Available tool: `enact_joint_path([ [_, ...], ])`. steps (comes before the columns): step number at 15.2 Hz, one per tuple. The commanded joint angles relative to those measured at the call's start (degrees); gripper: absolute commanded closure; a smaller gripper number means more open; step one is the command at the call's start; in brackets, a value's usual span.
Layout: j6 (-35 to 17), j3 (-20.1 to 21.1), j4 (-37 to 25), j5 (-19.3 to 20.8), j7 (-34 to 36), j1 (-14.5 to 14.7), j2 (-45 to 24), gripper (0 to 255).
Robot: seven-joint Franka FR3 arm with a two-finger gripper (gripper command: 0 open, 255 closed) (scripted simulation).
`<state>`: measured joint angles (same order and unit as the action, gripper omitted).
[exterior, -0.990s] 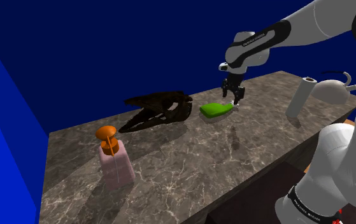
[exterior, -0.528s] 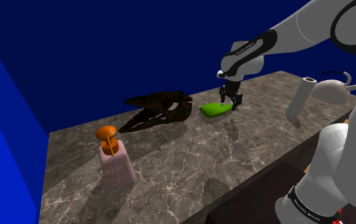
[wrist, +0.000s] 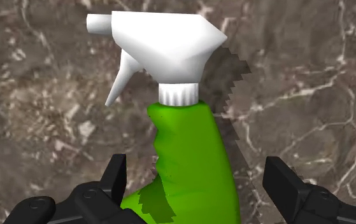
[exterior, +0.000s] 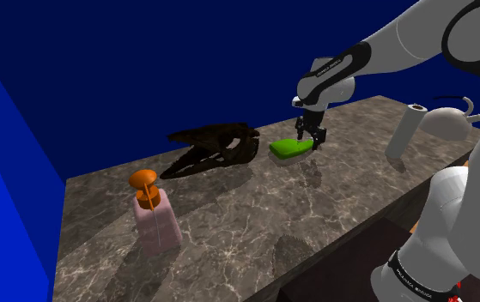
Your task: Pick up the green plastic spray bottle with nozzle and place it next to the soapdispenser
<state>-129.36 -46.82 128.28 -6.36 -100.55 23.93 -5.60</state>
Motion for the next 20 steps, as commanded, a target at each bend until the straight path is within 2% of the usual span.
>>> enact_joint_path([
  [1, 0.0, 0.0, 0.0, 0.0, 0.0, 0.0, 0.0, 255],
  [10, -0.01, 0.0, 0.0, -0.01, 0.0, 0.0, -0.01, 255],
  [20, 7.25, -0.35, -3.27, 5.77, 4.26, 0.82, 6.09, 255],
])
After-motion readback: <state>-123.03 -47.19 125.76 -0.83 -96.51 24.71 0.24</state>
